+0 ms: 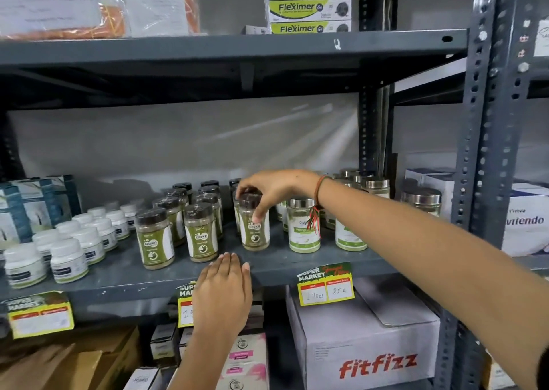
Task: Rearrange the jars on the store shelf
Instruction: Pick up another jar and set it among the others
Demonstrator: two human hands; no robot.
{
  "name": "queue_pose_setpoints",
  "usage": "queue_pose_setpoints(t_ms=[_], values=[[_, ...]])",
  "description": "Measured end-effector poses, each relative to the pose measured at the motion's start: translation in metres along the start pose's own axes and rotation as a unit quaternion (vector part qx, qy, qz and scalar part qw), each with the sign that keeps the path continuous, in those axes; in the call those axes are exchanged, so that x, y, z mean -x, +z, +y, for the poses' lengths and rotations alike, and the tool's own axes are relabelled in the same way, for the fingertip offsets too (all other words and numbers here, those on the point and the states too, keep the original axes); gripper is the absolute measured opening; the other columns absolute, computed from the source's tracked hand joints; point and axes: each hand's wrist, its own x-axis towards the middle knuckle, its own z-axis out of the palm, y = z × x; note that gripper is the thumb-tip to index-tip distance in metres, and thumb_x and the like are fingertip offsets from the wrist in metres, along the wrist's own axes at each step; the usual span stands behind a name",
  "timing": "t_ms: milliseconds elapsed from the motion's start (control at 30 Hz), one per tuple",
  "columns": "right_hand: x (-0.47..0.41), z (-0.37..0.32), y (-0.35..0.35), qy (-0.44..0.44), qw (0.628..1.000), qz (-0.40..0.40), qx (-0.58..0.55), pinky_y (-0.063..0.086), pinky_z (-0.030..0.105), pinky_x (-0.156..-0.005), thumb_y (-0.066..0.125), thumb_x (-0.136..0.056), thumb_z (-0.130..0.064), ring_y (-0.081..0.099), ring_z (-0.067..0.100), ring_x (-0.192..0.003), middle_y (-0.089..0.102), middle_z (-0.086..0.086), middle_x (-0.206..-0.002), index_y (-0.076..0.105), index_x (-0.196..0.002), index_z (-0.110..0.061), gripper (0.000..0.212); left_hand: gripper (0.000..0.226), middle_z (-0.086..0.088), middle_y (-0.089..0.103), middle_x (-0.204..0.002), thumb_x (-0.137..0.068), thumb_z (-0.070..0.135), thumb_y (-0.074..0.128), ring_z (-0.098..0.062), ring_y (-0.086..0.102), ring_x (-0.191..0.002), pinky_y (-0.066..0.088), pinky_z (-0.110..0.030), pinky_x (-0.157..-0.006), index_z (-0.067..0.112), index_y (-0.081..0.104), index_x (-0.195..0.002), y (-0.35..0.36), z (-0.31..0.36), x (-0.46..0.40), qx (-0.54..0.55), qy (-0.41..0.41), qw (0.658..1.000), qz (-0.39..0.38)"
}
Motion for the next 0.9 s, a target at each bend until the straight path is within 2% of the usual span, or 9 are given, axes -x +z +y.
queue_pose_setpoints(t_ms=[133,267,367,567,667,767,900], values=[[-0.013,0.001,0.008,0.000,1.000,-0.028,0.003,0.043,0.035,-0.100,0.080,-0.080,-0.022,0.050,0.025,-0.125,0.050,0.006,-0.142,0.050,-0.137,-0.015,0.066,0.053,-0.012,0.067,-0.122,-0.095,0.038,0.026,-0.023,0.060,-0.116,0.047,-0.039,-0.102,0.006,0.061,-0.120,0.001,-0.001,-0.001,0.000,0.002,1.000,-0.003],[-0.023,0.004,0.012,-0.001,0.999,-0.033,-0.003,0.039,0.030,-0.093,0.080,-0.080,-0.023,0.047,0.024,-0.127,0.047,0.004,-0.144,0.050,-0.138,-0.019,0.066,0.053,-0.011,0.065,-0.124,-0.096,0.039,0.025,-0.022,0.058,-0.118,0.046,-0.039,-0.104,0.007,0.059,-0.123,0.002,-0.002,-0.001,0.004,0.005,1.000,0.002],[-0.027,0.006,0.013,0.005,0.999,-0.044,-0.014,0.038,0.030,-0.096,0.079,-0.081,-0.024,0.043,0.025,-0.131,0.042,0.004,-0.149,0.048,-0.141,-0.022,0.068,0.051,-0.011,0.066,-0.123,-0.096,0.038,0.029,-0.023,0.059,-0.116,0.047,-0.039,-0.103,0.007,0.060,-0.121,0.004,-0.003,-0.001,0.006,0.007,1.000,0.007],[-0.022,0.005,0.015,0.027,0.998,-0.053,-0.027,0.031,0.029,-0.100,0.076,-0.085,-0.026,0.033,0.025,-0.142,0.027,0.003,-0.160,0.029,-0.153,-0.023,0.082,0.051,-0.012,0.066,-0.122,-0.096,0.038,0.029,-0.023,0.060,-0.116,0.047,-0.039,-0.103,0.007,0.060,-0.120,0.004,-0.003,-0.002,-0.001,0.010,1.000,0.006],[-0.006,0.004,0.010,0.035,0.998,-0.005,-0.046,0.033,0.031,-0.105,0.077,-0.083,-0.032,0.040,0.025,-0.138,0.035,0.004,-0.157,0.027,-0.154,-0.019,0.087,0.053,-0.011,0.065,-0.125,-0.096,0.039,0.026,-0.023,0.058,-0.118,0.045,-0.038,-0.104,0.007,0.059,-0.122,0.003,-0.004,-0.002,-0.005,0.011,1.000,0.005],[0.020,0.008,-0.003,0.029,0.994,0.088,-0.058,0.043,0.030,-0.097,0.075,-0.083,-0.039,0.054,0.019,-0.122,0.054,0.004,-0.143,0.044,-0.145,-0.019,0.072,0.055,-0.010,0.064,-0.126,-0.097,0.040,0.022,-0.022,0.057,-0.119,0.044,-0.038,-0.105,0.008,0.058,-0.123,0.002,-0.003,-0.001,-0.003,0.013,1.000,0.005],[0.065,0.030,-0.026,0.061,0.975,0.214,-0.023,0.045,0.026,-0.090,0.073,-0.081,-0.047,0.062,0.014,-0.109,0.068,0.000,-0.121,0.064,-0.125,-0.021,0.052,0.053,-0.013,0.066,-0.122,-0.096,0.037,0.026,-0.024,0.059,-0.117,0.046,-0.039,-0.103,0.005,0.060,-0.120,0.000,0.000,0.002,0.006,0.012,1.000,0.012]])
